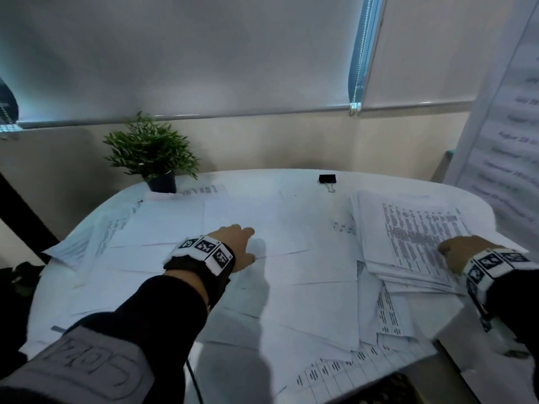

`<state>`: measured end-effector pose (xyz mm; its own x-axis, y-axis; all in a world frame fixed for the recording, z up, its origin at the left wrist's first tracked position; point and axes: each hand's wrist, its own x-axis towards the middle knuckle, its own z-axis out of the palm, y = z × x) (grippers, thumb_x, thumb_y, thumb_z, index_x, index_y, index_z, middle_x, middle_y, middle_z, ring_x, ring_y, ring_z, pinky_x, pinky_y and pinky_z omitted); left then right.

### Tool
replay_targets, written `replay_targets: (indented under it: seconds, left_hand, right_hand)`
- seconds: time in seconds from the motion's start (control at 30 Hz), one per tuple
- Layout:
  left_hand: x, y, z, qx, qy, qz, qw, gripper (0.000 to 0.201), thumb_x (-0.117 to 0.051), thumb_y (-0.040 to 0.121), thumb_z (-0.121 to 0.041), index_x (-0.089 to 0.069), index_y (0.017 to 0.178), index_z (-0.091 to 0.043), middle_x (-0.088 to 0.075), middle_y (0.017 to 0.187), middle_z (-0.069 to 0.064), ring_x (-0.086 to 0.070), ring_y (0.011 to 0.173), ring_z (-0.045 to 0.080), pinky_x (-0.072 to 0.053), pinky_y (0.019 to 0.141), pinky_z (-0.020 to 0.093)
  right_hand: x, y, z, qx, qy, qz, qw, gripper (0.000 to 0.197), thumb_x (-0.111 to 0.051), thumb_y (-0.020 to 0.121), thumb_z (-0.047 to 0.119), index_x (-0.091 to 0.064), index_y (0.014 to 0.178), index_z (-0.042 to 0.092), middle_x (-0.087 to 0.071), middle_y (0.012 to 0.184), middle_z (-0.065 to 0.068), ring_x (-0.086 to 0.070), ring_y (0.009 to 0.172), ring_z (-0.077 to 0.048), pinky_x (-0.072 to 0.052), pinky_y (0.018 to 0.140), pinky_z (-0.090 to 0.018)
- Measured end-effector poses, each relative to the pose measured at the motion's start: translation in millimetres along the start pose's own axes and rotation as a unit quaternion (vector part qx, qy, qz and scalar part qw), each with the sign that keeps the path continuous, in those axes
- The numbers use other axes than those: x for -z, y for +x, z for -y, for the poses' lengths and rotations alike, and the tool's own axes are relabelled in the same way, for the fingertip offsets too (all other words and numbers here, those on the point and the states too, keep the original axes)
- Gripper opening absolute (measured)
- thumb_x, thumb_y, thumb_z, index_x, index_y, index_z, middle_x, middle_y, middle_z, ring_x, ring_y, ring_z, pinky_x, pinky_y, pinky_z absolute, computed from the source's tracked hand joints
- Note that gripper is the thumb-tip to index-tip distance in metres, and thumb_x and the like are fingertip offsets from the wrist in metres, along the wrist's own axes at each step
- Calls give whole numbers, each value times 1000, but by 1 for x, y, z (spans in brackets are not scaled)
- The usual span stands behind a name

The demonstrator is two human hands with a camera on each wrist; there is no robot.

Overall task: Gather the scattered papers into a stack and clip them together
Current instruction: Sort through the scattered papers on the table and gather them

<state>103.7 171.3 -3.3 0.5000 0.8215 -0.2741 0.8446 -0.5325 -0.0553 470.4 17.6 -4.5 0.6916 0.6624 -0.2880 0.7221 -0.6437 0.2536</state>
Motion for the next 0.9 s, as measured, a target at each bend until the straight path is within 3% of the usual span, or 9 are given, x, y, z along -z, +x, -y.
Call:
replay_targets:
  seconds: [0.1,0.23,0.33,0.4,0.47,0.53,0.67,0.73,0.9]
  left_hand:
    - [-8,10,0,4,-11,38,999,48,-53,87,-46,-48,128,-21,-54,132,7,-53,118,28,-43,92,34]
    - [-12,17,-5,8,13,46,999,55,-56,87,-46,-42,135,-23,-52,134,6,-50,122,26,-42,94,33]
    - [-12,20,-8,1,16,48,999,33,-54,86,-38,-47,114,-22,-59,120,8,-56,108,28,-45,87,34]
    - [-11,21,-8,0,7,45,999,23,-52,85,-34,-45,104,-24,-60,108,6,-57,97,28,-45,81,33]
    - [-8,21,-7,-5,-7,37,999,30,-56,84,-34,-47,111,-24,-57,98,4,-56,90,26,-44,74,30]
    - [-5,22,-3,-8,-14,36,999,42,-63,83,-36,-46,121,-28,-59,108,4,-58,98,26,-45,74,30]
    - [-4,26,-3,-10,-5,33,999,57,-67,85,-35,-45,137,-28,-49,139,5,-48,125,25,-42,95,31]
    - [-5,28,-2,-7,-7,28,1000,57,-67,84,-35,-46,137,-29,-46,140,6,-46,128,24,-40,98,30]
    - [-4,29,4,-16,-1,14,1000,51,-66,82,-44,-51,130,-35,-55,132,2,-52,120,26,-43,92,31]
  right_hand:
    - [1,-9,9,22,-32,28,999,39,-37,98,23,-48,135,22,-47,142,-3,-47,128,-20,-38,104,-27]
    - [-3,-17,13,61,-25,42,997,38,-35,97,25,-49,132,24,-46,140,-4,-45,127,-24,-39,104,-32]
    - [-16,-26,14,29,17,-25,999,32,-35,92,36,-50,117,22,-52,133,-7,-44,124,-30,-36,104,-41]
    - [-19,-42,22,3,52,-83,995,40,-34,94,39,-38,130,21,-46,138,-9,-34,130,-32,-32,105,-41]
    - [-22,-62,39,64,86,-119,987,49,-32,95,42,-27,141,23,-41,142,-6,-33,131,-29,-33,104,-40]
    - [-24,-88,59,176,125,-80,973,54,-34,95,48,-26,145,28,-39,143,-4,-34,131,-25,-34,107,-39]
    - [-18,-123,81,290,64,15,955,62,-36,91,61,-21,146,40,-20,156,2,-19,142,-19,-20,116,-38]
    - [-13,-130,85,310,30,34,950,63,-39,90,62,-23,146,39,-24,155,1,-24,141,-19,-22,115,-37]
    - [-6,-132,91,335,-31,37,941,64,-41,90,59,-29,146,30,-37,149,-2,-34,135,-20,-28,110,-33]
